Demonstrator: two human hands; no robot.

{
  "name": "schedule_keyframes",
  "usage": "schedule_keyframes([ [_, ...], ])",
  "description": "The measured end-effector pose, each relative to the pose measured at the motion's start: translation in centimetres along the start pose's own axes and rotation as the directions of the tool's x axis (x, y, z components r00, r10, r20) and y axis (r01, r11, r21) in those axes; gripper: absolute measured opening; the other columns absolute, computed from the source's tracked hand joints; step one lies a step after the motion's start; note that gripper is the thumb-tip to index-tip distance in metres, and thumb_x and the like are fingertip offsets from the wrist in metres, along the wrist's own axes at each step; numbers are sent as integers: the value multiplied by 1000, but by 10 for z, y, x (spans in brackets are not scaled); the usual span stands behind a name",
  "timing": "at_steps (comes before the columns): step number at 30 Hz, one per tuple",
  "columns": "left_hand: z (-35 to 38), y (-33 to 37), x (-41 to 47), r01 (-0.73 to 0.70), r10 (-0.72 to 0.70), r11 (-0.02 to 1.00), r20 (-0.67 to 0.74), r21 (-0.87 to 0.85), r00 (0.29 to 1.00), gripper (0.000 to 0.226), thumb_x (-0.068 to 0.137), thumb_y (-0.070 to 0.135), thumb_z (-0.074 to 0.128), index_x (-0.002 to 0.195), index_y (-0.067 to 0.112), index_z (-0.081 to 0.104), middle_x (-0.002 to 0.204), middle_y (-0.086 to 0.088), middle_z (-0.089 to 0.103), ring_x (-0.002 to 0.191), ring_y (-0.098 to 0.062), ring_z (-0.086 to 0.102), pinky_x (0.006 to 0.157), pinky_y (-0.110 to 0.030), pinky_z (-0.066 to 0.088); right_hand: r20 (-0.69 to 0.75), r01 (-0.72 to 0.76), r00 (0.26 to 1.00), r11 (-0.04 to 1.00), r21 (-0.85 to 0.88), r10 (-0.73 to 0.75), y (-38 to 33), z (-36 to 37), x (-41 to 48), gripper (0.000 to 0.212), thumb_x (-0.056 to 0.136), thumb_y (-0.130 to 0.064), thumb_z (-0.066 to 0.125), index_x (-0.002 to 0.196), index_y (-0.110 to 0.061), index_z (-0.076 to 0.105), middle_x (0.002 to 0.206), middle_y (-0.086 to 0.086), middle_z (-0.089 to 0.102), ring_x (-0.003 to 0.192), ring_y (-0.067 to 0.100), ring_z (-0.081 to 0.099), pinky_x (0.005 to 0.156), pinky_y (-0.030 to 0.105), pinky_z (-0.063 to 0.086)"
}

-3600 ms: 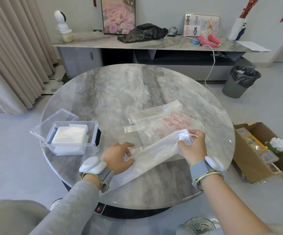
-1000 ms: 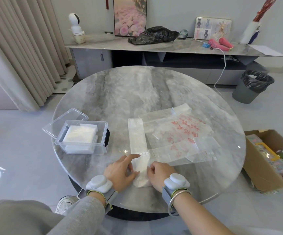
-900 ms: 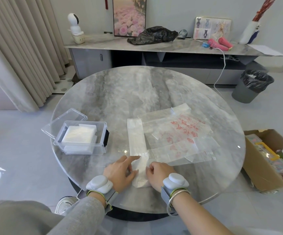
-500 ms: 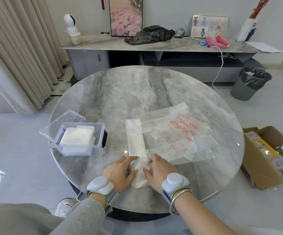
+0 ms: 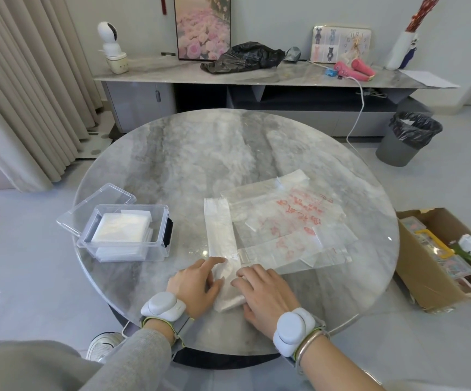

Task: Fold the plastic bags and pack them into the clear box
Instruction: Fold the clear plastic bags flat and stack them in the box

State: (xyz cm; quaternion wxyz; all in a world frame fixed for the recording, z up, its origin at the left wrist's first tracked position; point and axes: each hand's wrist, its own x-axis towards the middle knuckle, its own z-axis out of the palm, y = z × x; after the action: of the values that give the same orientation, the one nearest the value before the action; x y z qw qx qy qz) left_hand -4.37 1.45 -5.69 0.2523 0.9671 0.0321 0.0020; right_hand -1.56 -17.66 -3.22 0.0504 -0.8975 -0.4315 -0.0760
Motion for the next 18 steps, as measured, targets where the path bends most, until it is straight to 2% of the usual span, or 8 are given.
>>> schedule_keyframes([
  [3, 0, -1, 0, -3, 3, 1000, 6, -2, 1000, 38, 93, 47, 51, 130, 49, 43, 83, 20, 54, 72, -4, 54, 64, -22, 45, -75, 49, 996, 997, 54, -45, 5, 4, 0, 25, 55, -17, 78, 78, -25, 72, 89, -10, 65, 85, 14, 61, 60, 24, 50],
  [6, 0, -1, 0, -8, 8, 1000, 5, -8, 1000, 39, 92, 46, 53, 130, 48, 44, 84, 21, 54, 70, -3, 53, 64, -21, 45, -97, 63, 994, 989, 136, -50, 7, 2, -1, 15, 66, -20, 71, 79, -26, 74, 92, -12, 67, 91, 12, 59, 63, 24, 51],
  [9, -2, -1, 0, -1, 1, 999, 24, -32, 1000, 42, 89, 48, 55, 129, 48, 43, 89, 23, 53, 68, -3, 53, 66, -24, 48, -78, 34, 997, 965, 260, -14, 7, -1, -4, 24, 77, -29, 52, 84, -27, 75, 95, -15, 68, 96, 8, 57, 68, 21, 51],
  [11, -2, -1, -1, 0, 1, 999, 31, -47, 1000, 42, 87, 49, 58, 127, 47, 45, 91, 25, 51, 68, -4, 52, 68, -26, 50, -64, 0, 998, 949, 315, 21, 7, -5, -5, 25, 79, -32, 51, 85, -27, 75, 93, -17, 68, 96, 6, 56, 70, 19, 51],
  [15, -3, 0, -2, -33, 35, 997, 34, -77, 999, 35, 85, 50, 63, 119, 46, 53, 96, 23, 50, 65, -2, 53, 67, -22, 49, 0, -149, 986, 873, 465, 168, 4, -11, -7, 23, 77, -37, 49, 78, -24, 69, 90, -16, 68, 96, 1, 54, 74, 22, 50],
  [18, 0, 4, -4, -40, 40, 983, -3, -180, 999, 17, 87, 42, 67, 103, 43, 65, 103, 20, 52, 62, -5, 56, 62, -20, 48, 100, -340, 928, 701, 627, 360, 3, -15, -8, 21, 77, -44, 49, 73, -29, 63, 76, -13, 63, 75, 7, 58, 66, 26, 49],
])
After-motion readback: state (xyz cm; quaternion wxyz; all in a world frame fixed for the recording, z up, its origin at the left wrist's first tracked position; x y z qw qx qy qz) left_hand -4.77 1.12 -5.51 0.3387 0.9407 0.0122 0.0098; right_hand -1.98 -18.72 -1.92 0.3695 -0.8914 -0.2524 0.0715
